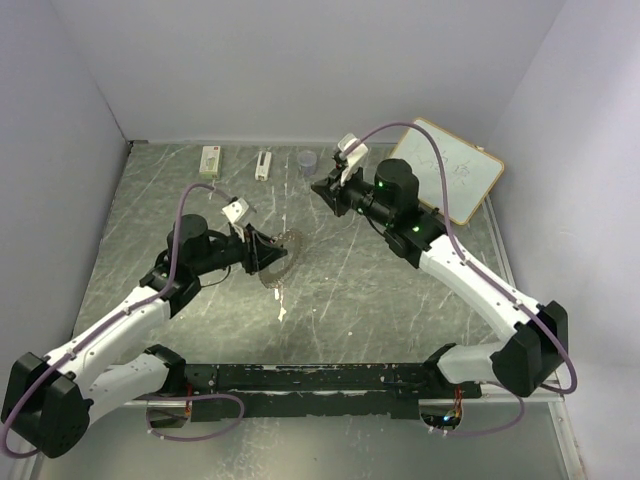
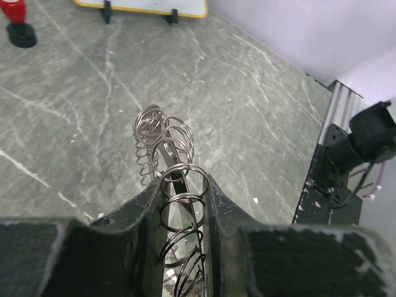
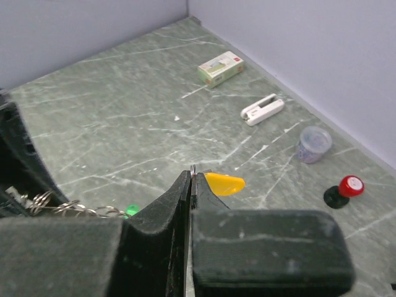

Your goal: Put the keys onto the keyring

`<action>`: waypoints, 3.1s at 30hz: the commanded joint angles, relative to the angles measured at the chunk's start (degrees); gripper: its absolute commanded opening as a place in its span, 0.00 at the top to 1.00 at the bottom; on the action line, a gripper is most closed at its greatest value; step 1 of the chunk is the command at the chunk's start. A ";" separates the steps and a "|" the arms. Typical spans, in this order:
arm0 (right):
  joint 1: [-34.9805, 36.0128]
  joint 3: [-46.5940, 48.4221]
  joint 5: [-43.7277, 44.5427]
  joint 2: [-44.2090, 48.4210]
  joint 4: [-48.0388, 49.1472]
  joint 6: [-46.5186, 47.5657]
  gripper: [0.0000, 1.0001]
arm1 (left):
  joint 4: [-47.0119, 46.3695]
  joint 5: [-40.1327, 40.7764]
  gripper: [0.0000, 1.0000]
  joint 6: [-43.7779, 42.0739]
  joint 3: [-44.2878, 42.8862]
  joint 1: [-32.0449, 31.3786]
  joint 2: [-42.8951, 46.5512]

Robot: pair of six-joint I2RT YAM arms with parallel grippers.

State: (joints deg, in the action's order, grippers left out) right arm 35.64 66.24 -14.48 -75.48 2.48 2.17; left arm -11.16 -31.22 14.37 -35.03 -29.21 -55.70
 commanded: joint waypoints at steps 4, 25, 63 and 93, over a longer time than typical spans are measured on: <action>-0.06 -2.75 -9.02 4.64 -0.92 0.88 1.00 | -5.67 -8.62 0.93 -0.39 -2.33 0.57 -1.08; 0.86 -19.12 -16.98 16.99 5.19 21.13 1.00 | -2.99 -18.78 0.93 0.02 -9.40 0.56 -9.80; 5.09 -14.02 -17.50 15.17 -6.66 31.95 1.00 | 0.46 -22.94 0.93 1.08 -18.95 -2.08 -22.34; 6.80 -13.76 -13.12 15.05 -6.70 32.46 1.00 | 3.73 -22.30 0.93 -1.58 -20.87 -4.98 -22.78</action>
State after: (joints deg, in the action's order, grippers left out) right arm 41.91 50.81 -28.56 -61.21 -4.62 34.44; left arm -6.72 -52.53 13.67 -53.21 -33.28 -78.98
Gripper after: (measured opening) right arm 0.007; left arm 0.325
